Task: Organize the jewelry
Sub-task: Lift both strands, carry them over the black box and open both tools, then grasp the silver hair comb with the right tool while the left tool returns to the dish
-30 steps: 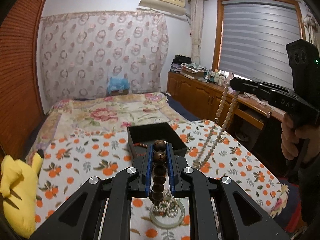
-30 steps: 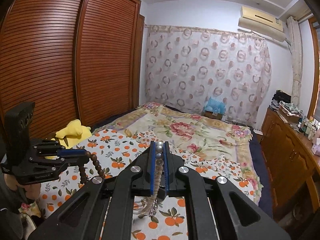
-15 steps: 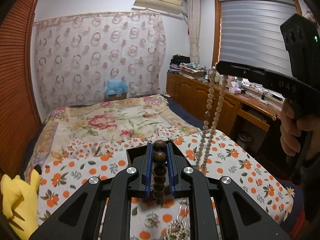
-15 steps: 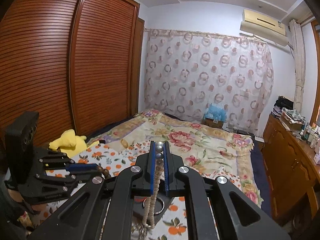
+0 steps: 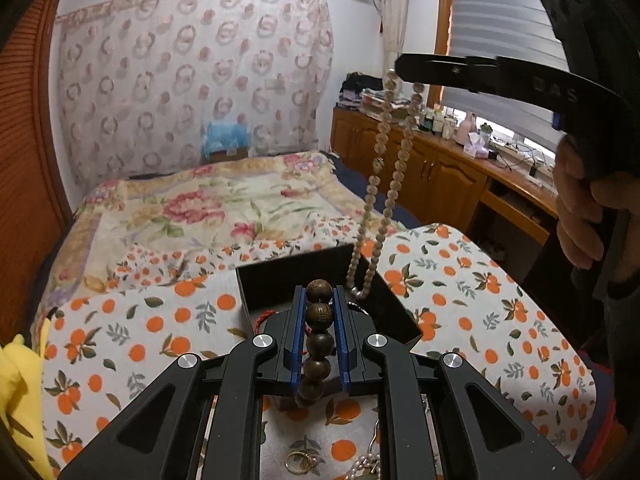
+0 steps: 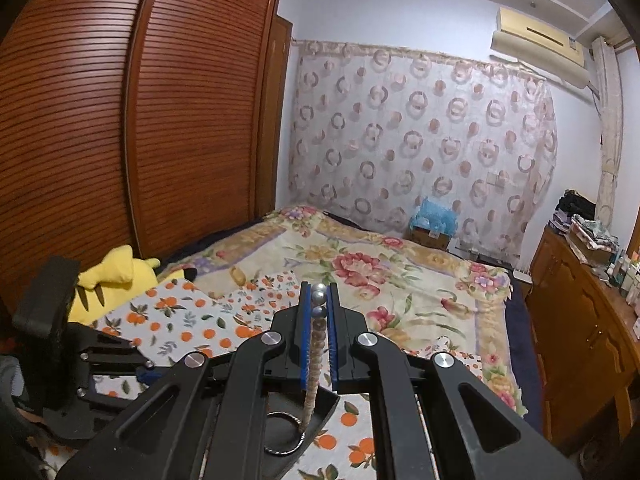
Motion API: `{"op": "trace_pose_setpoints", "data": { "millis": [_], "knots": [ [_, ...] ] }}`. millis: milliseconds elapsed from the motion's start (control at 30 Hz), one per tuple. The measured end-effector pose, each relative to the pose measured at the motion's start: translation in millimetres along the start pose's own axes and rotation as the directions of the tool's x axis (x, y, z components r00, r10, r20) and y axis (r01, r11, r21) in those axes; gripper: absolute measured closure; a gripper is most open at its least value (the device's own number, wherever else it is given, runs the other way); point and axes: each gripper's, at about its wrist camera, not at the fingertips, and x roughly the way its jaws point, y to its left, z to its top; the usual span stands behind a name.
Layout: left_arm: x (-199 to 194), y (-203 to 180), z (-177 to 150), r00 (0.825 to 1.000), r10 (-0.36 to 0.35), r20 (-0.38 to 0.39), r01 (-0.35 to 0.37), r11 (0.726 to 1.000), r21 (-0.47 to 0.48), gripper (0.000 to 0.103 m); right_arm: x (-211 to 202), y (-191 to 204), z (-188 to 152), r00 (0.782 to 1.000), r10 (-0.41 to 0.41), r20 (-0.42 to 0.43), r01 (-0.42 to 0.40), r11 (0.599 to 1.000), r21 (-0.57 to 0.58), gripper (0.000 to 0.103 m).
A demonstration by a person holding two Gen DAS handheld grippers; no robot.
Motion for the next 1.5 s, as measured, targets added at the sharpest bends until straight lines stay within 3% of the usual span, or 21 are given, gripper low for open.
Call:
{"op": "trace_pose_setpoints", "data": {
  "millis": [333,667,800,900,1167,1500],
  "knots": [
    [17,3,-6,0.999,-0.003,-0.047,0.003,1.0,-0.003,0.091,22,-9,-13,1.0,0.007,-0.006,-0.006,1.0,0.017,0.095],
    [13,4,-14,0.998,0.026,-0.054,-0.027,1.0,-0.014,0.089,61,-5,-66,0.988,0.048,-0.146,-0.041,0.998,0.052,0.095],
    [0,10,-25,0.998,0.035,-0.053,-0.036,0.999,-0.035,0.082,73,-2,-82,0.98,0.06,-0.187,-0.047,0.996,0.073,0.094],
    [-9,12,-34,0.998,0.042,-0.056,-0.044,0.998,-0.044,0.082,79,0,-90,0.977,0.055,-0.207,-0.039,0.996,0.08,0.094],
    [-31,14,-58,0.997,0.048,-0.068,-0.052,0.997,-0.062,0.081,66,-1,-96,0.977,0.053,-0.207,-0.03,0.993,0.115,0.094],
    [-56,1,-90,0.996,0.048,-0.07,-0.052,0.997,-0.056,0.08,17,15,-123,0.977,0.07,-0.2,-0.042,0.989,0.14,0.094]
  ]
}}
